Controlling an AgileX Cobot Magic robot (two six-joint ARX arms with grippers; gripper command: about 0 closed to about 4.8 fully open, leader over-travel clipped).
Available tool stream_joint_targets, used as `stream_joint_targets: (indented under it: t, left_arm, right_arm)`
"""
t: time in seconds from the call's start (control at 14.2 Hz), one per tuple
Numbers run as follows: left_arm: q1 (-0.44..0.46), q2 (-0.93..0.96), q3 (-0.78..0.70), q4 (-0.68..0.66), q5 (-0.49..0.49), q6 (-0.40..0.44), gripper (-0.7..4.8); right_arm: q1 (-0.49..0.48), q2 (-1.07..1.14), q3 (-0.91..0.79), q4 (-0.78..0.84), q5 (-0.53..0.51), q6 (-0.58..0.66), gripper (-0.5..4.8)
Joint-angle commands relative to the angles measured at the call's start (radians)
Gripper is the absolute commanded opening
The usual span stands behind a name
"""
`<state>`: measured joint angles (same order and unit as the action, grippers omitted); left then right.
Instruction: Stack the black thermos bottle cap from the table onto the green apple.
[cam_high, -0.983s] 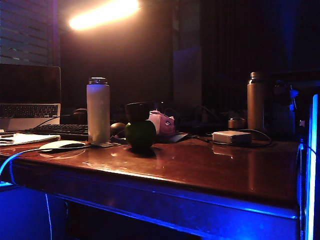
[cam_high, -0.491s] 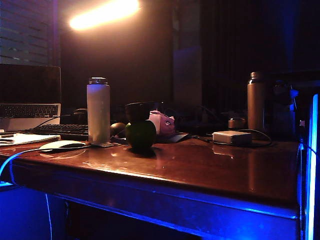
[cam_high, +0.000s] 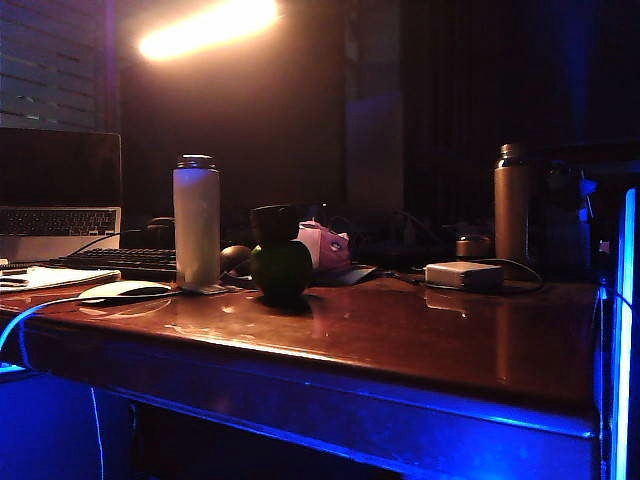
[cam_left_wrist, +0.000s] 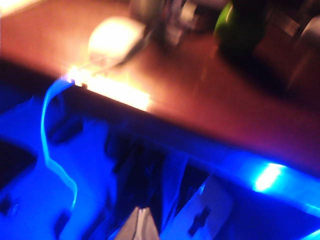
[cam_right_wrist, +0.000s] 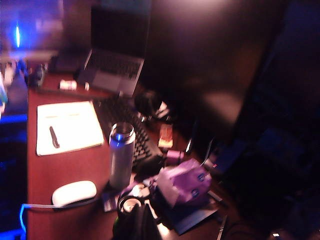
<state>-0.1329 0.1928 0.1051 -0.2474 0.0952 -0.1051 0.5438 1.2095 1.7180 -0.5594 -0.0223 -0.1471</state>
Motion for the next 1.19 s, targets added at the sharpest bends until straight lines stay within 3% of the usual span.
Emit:
stream_joint_targets:
  t: [0.07,0.49,1.19]
  left_arm:
    - [0.000,0.000,-0.015,-0.010,-0.006,0.005,0.03]
    - [0.000,0.000,-0.053,-0.024,-0.050,0.076,0.03]
    - [0.000,0.000,-0.053,-0.020,-0.054,0.079,0.04]
  right_arm:
    - [0.001,-0.101,0.006,0.003,0.004,0.006,-0.02]
    - [0.000,-0.285,0.007,0.003,0.004,0.006,-0.02]
    - [-0.001,-0.369,-0.041,-0.063,0.080,-0.033,-0.02]
